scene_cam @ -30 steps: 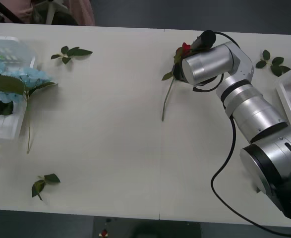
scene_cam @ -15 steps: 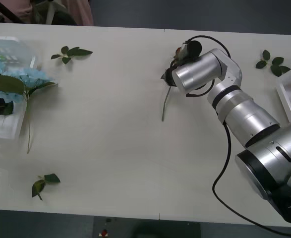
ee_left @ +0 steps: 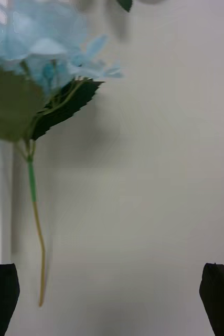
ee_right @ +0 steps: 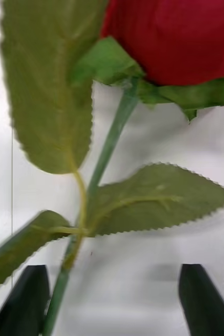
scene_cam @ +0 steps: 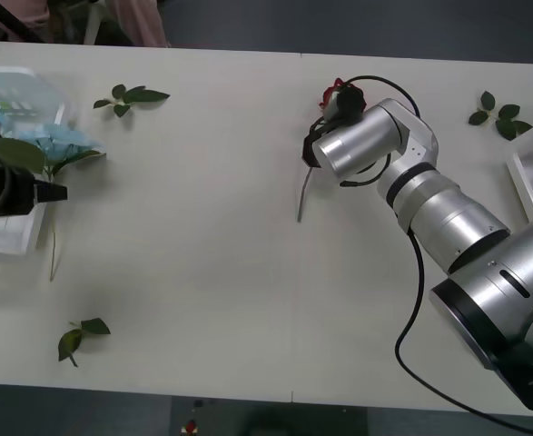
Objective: Put the red flowers into the right box and the blue flowers into the left box
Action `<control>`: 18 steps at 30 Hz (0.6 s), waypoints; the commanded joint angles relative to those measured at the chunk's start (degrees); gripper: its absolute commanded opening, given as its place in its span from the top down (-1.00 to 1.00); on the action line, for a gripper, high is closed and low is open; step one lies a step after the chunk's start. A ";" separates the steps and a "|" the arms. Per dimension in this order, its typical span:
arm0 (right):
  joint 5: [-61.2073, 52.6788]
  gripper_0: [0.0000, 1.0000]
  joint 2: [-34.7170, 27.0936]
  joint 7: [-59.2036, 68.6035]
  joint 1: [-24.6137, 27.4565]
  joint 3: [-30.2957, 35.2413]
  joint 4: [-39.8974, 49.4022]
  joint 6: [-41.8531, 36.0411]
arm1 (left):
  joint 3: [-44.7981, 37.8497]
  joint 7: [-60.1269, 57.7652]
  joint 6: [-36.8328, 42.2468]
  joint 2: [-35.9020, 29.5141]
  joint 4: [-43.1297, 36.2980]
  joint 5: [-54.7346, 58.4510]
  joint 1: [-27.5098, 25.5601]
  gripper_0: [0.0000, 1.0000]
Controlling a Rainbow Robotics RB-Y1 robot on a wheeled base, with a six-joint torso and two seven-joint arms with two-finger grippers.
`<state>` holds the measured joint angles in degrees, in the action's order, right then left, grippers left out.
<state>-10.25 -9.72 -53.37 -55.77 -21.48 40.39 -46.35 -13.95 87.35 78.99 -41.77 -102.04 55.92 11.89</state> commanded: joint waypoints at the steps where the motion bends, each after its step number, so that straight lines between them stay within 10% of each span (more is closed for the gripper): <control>1: -0.38 1.00 0.85 2.83 -0.48 0.47 1.19 0.48 | 4.02 -3.33 0.91 -0.50 -1.23 -2.93 5.60 -1.00; 18: -2.58 1.00 -3.11 2.30 -0.48 0.47 6.37 -1.55 | 14.65 -3.42 -0.94 1.52 -0.17 -19.01 9.12 -1.00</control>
<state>-11.52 -10.35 -53.36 -55.75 -21.45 41.93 -46.48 0.05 84.92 78.90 -39.40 -101.98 38.48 19.24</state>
